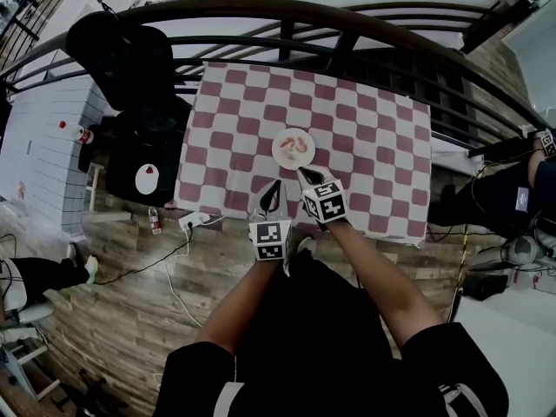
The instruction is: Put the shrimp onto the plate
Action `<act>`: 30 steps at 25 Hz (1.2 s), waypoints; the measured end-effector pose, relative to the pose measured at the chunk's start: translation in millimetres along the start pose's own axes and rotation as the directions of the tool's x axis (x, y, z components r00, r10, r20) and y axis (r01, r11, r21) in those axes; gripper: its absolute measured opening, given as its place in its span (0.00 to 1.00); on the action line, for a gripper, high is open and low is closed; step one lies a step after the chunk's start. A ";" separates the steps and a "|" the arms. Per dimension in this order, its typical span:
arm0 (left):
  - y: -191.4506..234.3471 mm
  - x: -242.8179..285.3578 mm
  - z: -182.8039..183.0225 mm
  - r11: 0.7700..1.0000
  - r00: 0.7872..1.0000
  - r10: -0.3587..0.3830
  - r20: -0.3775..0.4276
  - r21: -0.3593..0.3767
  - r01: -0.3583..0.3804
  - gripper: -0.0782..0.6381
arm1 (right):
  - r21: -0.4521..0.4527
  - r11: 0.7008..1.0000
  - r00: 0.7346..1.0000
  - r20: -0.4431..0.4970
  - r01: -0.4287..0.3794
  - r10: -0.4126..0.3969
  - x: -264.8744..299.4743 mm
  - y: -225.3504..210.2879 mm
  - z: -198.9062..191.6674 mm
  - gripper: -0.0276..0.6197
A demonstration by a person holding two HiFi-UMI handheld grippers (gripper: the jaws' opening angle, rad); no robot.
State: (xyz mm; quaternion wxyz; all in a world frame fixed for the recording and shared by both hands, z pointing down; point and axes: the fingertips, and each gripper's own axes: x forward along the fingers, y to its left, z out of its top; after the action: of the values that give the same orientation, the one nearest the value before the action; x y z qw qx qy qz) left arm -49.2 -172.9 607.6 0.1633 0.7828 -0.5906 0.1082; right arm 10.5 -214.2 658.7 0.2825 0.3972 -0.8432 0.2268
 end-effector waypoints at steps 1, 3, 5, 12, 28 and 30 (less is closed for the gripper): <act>-4.4 -1.1 2.6 1.000 1.000 -0.004 0.004 0.005 0.004 0.12 | -0.010 1.000 1.000 0.021 0.005 -0.005 -9.0 0.6 3.3 0.04; -11.9 -2.8 11.3 1.000 1.000 -0.016 0.014 0.015 0.015 0.12 | -0.036 0.999 0.998 0.061 0.018 -0.016 -25.8 1.6 10.3 0.04; -19.6 -5.4 19.8 0.999 0.999 -0.033 0.027 0.029 0.032 0.12 | -0.046 0.999 0.995 0.097 0.028 -0.023 -42.3 3.6 16.6 0.04; -46.4 -24.5 36.1 0.994 0.995 -0.090 0.038 0.059 0.088 0.12 | -0.012 0.999 0.971 0.235 0.051 -0.046 -108.2 15.4 45.1 0.04; -110.7 -76.1 134.1 0.969 0.940 -0.246 0.237 0.035 0.245 0.12 | 0.061 0.974 0.817 0.534 0.219 -0.217 -254.4 20.5 98.0 0.04; -116.7 -81.3 140.3 0.965 0.932 -0.260 0.251 0.036 0.259 0.12 | 0.072 0.969 0.806 0.543 0.234 -0.235 -263.0 22.9 98.8 0.04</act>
State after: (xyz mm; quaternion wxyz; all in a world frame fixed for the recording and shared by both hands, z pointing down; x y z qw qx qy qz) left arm 36.8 -125.4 433.7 0.0982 0.8614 -0.4981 -0.0147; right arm 101.0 -118.3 409.5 0.0553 0.5467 -0.8328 0.0677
